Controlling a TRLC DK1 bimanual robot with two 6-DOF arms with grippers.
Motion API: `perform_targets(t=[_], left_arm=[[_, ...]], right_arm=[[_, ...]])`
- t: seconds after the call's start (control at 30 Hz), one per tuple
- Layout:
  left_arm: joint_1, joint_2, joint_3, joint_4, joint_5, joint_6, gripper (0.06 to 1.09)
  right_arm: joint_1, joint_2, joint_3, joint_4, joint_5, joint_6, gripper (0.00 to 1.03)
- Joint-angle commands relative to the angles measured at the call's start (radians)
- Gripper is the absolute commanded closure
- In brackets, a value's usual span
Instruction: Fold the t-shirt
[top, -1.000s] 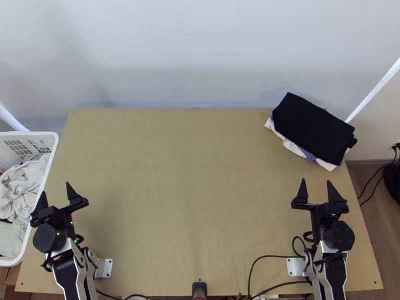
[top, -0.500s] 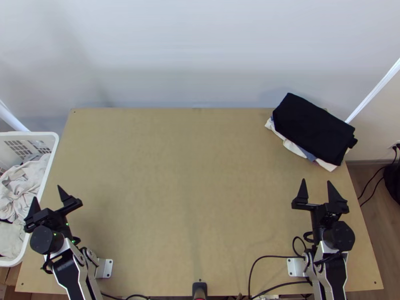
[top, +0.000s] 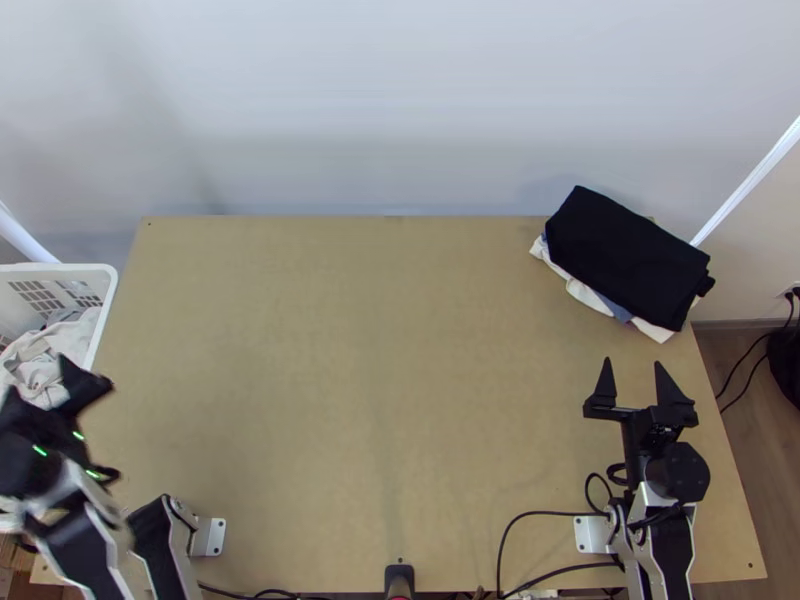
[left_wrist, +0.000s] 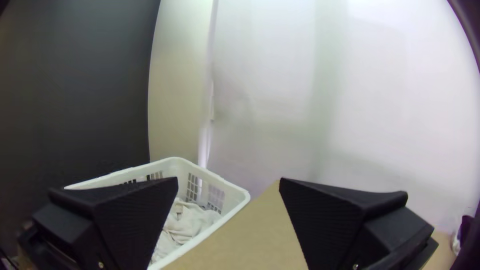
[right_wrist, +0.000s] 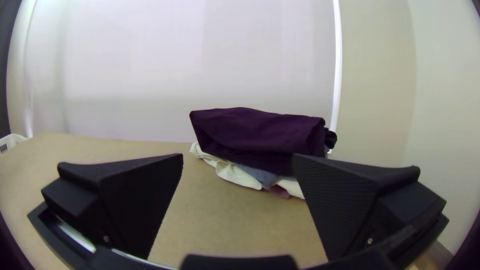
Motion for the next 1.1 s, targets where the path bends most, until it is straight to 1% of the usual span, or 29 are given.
perform_targets(t=[0.0,0.07,0.13,0.23,0.43,0.57,0.63,0.7,0.83,1.07], left_arm=[[0.026,0.231,0.176,-0.075,0.002,-0.053,0.1],[0.054,0.339,0.247,-0.079,0.002,-0.05,0.1],[0.072,0.437,0.293,-0.065,0.002,-0.011,0.1],[0.158,0.581,0.348,-0.044,0.012,0.042,0.1],[0.267,0.871,0.426,-0.012,0.018,0.242,0.1],[0.338,1.093,0.518,-0.033,0.016,0.349,0.1],[0.362,1.204,0.583,-0.05,0.016,0.367,0.1],[0.375,1.317,0.661,-0.111,0.016,0.415,0.1],[0.396,1.511,0.819,-0.157,0.019,0.455,0.1],[0.402,1.802,1.054,-0.154,0.015,0.487,0.1]], right_arm=[[-0.006,-0.005,-0.007,-0.014,0.004,-0.02,0.04],[-0.006,-0.005,-0.007,-0.014,0.004,-0.02,0.04],[-0.006,-0.005,-0.007,-0.014,0.004,-0.02,0.04],[-0.006,-0.005,-0.007,-0.014,0.004,-0.02,0.04],[-0.006,-0.005,-0.007,-0.014,0.004,-0.02,0.04],[-0.006,-0.005,-0.007,-0.014,0.004,-0.02,0.04],[-0.006,-0.005,-0.007,-0.014,0.004,-0.02,0.04],[-0.006,-0.005,-0.007,-0.014,0.003,-0.02,0.04],[-0.006,-0.005,-0.007,-0.014,0.004,-0.02,0.04],[-0.006,-0.005,-0.007,-0.014,0.004,-0.02,0.04]])
